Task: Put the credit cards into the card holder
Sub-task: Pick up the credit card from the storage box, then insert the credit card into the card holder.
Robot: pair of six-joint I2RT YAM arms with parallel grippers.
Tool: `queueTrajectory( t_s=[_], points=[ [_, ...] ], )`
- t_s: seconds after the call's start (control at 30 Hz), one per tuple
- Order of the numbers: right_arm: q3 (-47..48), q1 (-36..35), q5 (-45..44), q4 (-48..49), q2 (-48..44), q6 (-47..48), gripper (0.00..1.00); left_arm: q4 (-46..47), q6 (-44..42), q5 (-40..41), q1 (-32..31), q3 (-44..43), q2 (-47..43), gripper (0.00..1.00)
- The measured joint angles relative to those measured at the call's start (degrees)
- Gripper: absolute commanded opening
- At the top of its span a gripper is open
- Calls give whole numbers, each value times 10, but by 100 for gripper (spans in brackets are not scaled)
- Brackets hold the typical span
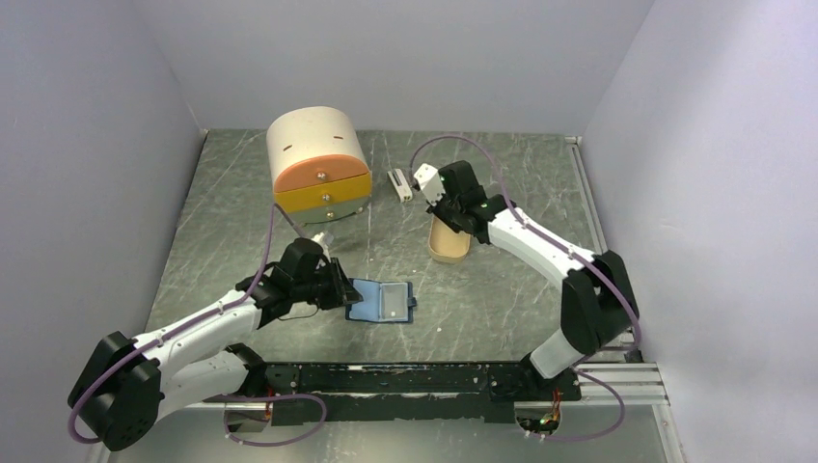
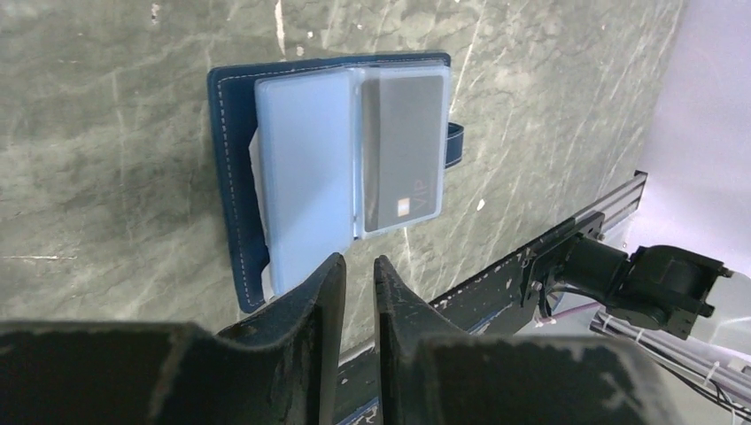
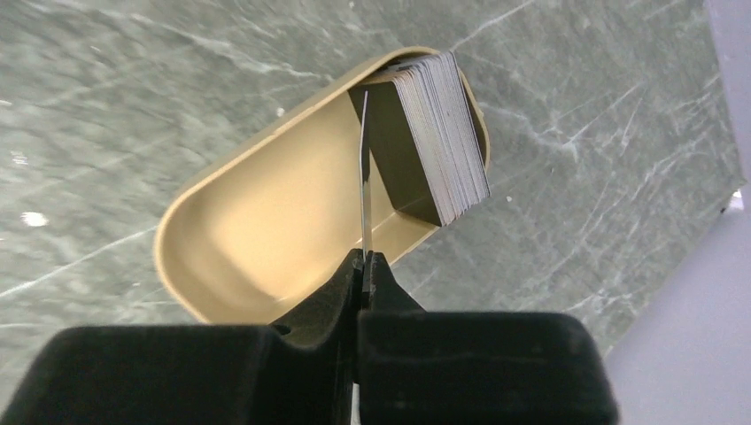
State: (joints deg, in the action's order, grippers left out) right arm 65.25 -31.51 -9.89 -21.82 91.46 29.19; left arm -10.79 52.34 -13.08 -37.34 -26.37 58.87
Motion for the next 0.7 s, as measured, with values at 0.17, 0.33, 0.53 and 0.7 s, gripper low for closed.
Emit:
queueTrajectory(
  t_s=[0.17, 0.33, 0.53, 0.7],
  points=[
    [0, 0, 57, -21, -61, -64, 0, -14, 3, 14, 0, 7, 0, 21],
    [-11, -1, 111, -21, -109, -171, 0, -30, 5, 26, 0, 12, 0, 18],
    [-92, -1, 202, 14, -174, -326, 0, -31, 4, 30, 0, 14, 3, 11],
    [-173, -21, 262, 73, -205, -450, 0, -30, 2, 31, 0, 19, 16, 9]
  ],
)
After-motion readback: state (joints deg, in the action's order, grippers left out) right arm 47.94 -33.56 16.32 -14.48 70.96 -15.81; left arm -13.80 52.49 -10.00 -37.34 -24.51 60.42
